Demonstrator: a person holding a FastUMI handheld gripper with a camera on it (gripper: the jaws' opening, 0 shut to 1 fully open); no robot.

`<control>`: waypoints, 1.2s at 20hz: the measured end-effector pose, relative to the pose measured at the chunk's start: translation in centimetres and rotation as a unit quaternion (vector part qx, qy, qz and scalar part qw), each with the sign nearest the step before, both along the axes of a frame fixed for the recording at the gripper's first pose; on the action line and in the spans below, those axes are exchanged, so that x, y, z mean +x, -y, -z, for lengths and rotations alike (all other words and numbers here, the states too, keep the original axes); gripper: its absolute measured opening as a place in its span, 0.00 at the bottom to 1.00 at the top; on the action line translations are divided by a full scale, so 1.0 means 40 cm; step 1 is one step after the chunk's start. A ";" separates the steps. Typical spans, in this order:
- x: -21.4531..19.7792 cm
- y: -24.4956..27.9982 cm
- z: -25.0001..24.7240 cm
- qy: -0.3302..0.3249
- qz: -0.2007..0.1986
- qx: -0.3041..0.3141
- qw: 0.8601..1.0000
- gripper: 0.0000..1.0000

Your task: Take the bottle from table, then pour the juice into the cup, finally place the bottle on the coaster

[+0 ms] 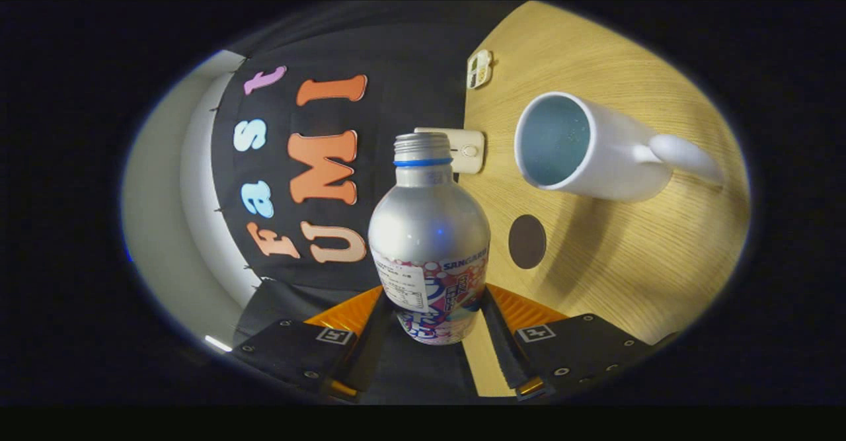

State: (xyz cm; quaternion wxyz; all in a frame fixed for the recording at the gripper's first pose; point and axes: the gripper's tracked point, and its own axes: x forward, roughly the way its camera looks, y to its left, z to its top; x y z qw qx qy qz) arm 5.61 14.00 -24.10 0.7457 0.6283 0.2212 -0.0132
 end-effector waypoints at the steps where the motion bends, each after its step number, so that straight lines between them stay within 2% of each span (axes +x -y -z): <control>1: 0.001 0.001 0.002 0.003 -0.005 -0.027 1.000 0.75; 5: 0.004 0.022 -0.002 0.021 -0.017 -0.147 0.989 0.75; 8: 0.026 0.060 -0.019 0.037 -0.007 -0.235 0.971 0.75; 12: 0.051 0.058 -0.030 0.044 -0.025 -0.304 0.951 0.75; 17: 0.068 0.079 -0.013 0.044 -0.050 -0.414 0.908 0.75; 24: 0.132 0.055 0.014 0.051 -0.098 -0.495 0.862 0.75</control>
